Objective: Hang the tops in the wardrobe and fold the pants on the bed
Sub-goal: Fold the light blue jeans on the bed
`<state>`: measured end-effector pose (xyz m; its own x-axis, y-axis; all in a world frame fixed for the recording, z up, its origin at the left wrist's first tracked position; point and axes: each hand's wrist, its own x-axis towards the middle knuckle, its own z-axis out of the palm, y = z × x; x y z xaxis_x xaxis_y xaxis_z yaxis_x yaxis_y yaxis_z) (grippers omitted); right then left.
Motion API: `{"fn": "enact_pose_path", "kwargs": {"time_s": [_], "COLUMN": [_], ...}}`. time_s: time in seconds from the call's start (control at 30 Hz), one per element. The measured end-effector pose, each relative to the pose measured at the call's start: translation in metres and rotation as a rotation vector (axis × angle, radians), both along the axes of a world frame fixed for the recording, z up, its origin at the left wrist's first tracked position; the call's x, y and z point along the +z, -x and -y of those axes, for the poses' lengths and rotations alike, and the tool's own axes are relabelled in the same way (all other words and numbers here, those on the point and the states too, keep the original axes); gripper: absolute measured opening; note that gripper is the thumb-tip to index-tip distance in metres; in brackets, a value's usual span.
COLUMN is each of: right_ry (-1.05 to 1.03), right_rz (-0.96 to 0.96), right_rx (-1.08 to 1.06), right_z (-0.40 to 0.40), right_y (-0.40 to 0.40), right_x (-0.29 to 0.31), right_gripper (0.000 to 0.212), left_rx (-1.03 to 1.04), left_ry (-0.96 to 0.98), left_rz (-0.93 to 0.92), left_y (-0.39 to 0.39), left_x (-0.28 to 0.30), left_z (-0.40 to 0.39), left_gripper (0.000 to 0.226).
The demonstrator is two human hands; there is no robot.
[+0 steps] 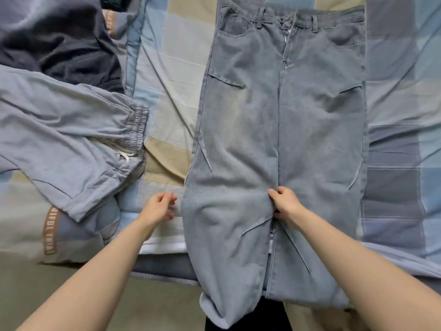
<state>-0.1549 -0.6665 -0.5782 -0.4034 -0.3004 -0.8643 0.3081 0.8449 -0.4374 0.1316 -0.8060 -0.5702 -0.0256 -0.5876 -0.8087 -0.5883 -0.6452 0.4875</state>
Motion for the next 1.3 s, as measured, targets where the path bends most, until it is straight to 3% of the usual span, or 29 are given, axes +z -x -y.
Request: {"fn": "enact_pose_path", "kwargs": {"time_s": [0.13, 0.37, 0.5, 0.6, 0.67, 0.77, 0.93, 1.13, 1.2, 1.3], "right_ry": [-0.003, -0.073, -0.118, -0.143, -0.112, -0.074, -0.100, -0.066, -0.092, -0.122], "right_rz": [0.180, 0.281, 0.378, 0.370, 0.363, 0.422, 0.426, 0.543, 0.506, 0.202], "right_rx": [-0.015, -0.052, 0.112, 0.271, 0.241, 0.157, 0.441, 0.362, 0.418, 0.543], "right_z": [-0.018, -0.082, -0.110, -0.131, -0.142, -0.156, -0.183, -0.217, -0.226, -0.238], "right_y": [-0.012, -0.048, -0.062, -0.075, -0.084, -0.091, -0.108, -0.130, -0.137, -0.144], "right_x": [0.003, 0.004, 0.015, 0.023, 0.027, 0.032, 0.050, 0.057, 0.057, 0.049], "right_gripper": [0.033, 0.038, 0.026, 0.035, 0.038, 0.035, 0.026, 0.033, 0.023, 0.009], "left_rx": [0.026, -0.219, -0.339, -0.426, -0.592, -0.793, -0.913, -0.788, -0.775, -0.940], "left_ry": [-0.176, -0.397, -0.290, -0.221, -0.182, -0.162, -0.262, -0.343, -0.327, -0.220], "left_rz": [-0.198, -0.220, -0.231, -0.201, -0.090, 0.053, -0.042, -0.041, 0.027, 0.270], "left_y": [0.010, -0.018, -0.047, -0.062, -0.071, -0.081, -0.092, -0.123, -0.134, -0.144], "left_x": [0.007, 0.017, 0.023, 0.031, 0.035, 0.043, 0.064, 0.070, 0.067, 0.058], "left_z": [-0.033, -0.101, -0.134, -0.141, -0.139, -0.131, -0.136, -0.151, -0.150, -0.154], "left_gripper": [0.035, 0.029, 0.032, 0.028, 0.017, 0.020, 0.020, 0.007, 0.012, 0.010]}}
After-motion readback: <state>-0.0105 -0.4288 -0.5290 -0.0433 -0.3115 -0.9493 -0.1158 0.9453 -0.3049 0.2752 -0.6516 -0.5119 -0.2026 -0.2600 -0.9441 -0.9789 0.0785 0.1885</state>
